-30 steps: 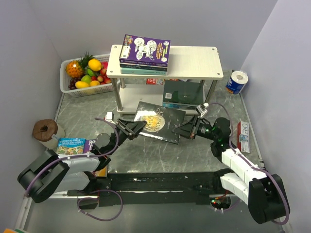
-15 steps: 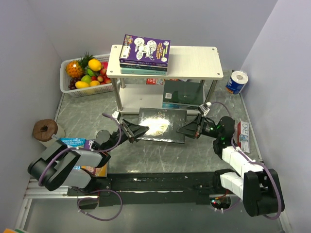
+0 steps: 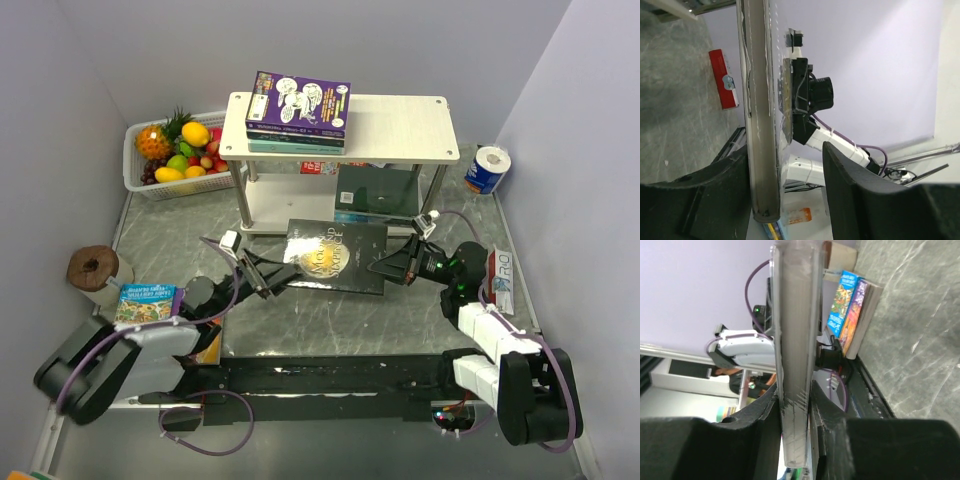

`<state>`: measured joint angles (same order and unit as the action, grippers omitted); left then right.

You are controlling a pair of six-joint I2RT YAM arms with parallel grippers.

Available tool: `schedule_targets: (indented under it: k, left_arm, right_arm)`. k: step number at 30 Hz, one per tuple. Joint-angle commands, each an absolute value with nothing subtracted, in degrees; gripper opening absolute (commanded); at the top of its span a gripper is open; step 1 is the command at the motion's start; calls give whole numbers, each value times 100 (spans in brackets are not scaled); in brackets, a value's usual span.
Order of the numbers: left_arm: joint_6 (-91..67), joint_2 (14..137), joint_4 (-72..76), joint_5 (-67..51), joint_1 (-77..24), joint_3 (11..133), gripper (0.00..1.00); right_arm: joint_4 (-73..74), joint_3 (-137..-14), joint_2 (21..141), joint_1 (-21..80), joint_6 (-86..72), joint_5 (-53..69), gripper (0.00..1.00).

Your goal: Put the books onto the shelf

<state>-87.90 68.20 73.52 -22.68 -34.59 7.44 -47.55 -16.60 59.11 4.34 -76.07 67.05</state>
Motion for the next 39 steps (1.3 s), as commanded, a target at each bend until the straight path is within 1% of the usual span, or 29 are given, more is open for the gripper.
schedule_targets:
  k: [1,5,8,11,13,15,17,21,23,25,26,27,29,33,34,35,36,37,38,39]
  left_arm:
    - [-8315,5927,6936,-2233,-3445,721,56]
    - [-8104,5529,6356,-2188,-3445,720,55]
    - [-8112,5642,6512,-2285,-3445,668,53]
    - [-8279,5888,7004,-2373,-3454,572,44]
    - [-8341,6055,7224,-2452,-3454,571,33]
    - [-8385,6134,7338,-2478,-3454,563,26]
    - [-8376,6135,7304,-2478,-3463,580,26]
    - [-8315,5995,7014,-2522,-3463,589,38]
    - [-8332,5889,6952,-2549,-3463,484,40]
    - [-8315,5670,6865,-2523,-3463,379,33]
    - [-8280,5573,6777,-2505,-3463,343,27]
    - [-8244,5398,6742,-2453,-3463,308,14]
    - [-8183,5204,6593,-2243,-3472,229,2]
    - [-8165,4843,6469,-1899,-3472,211,2]
    - [-8174,4817,6425,-1811,-3463,263,2]
    - [-8191,4808,6390,-1689,-3463,290,2]
    - [-8200,4816,6424,-1618,-3472,316,2]
    - [-8209,4825,6494,-1565,-3463,334,2]
    - [-8261,4851,6539,-1504,-3463,343,2]
    - [-8288,4921,6739,-1399,-3463,351,2]
  right_arm:
    - [-5747,-1846,5906,360,-7699,6645,0]
    - [-6134,-1828,6073,360,-7944,6662,0]
    - [-6319,-1828,6143,352,-8050,6671,0]
    - [-6197,-1854,6091,360,-7990,6653,0]
    - [-6091,-1863,6012,360,-7937,6653,0]
    - [-5986,-1863,5968,360,-7866,6645,0]
    - [-6003,-1837,5968,360,-7875,6636,0]
    - [-6064,-1837,5977,360,-7928,6636,0]
    - [-6073,-1854,5994,352,-7945,6644,0]
    - [-6056,-1872,5994,360,-7937,6645,0]
    - [-6038,-1872,5985,360,-7910,6645,0]
    - [-6029,-1881,5994,360,-7893,6645,0]
    - [-6003,-1890,6003,360,-7866,6636,0]
    - [-5618,-1986,5942,360,-7656,6671,0]
    - [-5416,-2073,5907,360,-7551,6671,9]
    - [-5005,-2109,5793,360,-7324,6662,37]
    - [-4653,-2153,5705,360,-7182,6558,48]
    - [-4223,-2266,5608,360,-6676,6452,54]
    - [-3114,-2346,5355,360,-6358,6321,62]
    - [-2554,-2529,5231,360,-6033,5997,65]
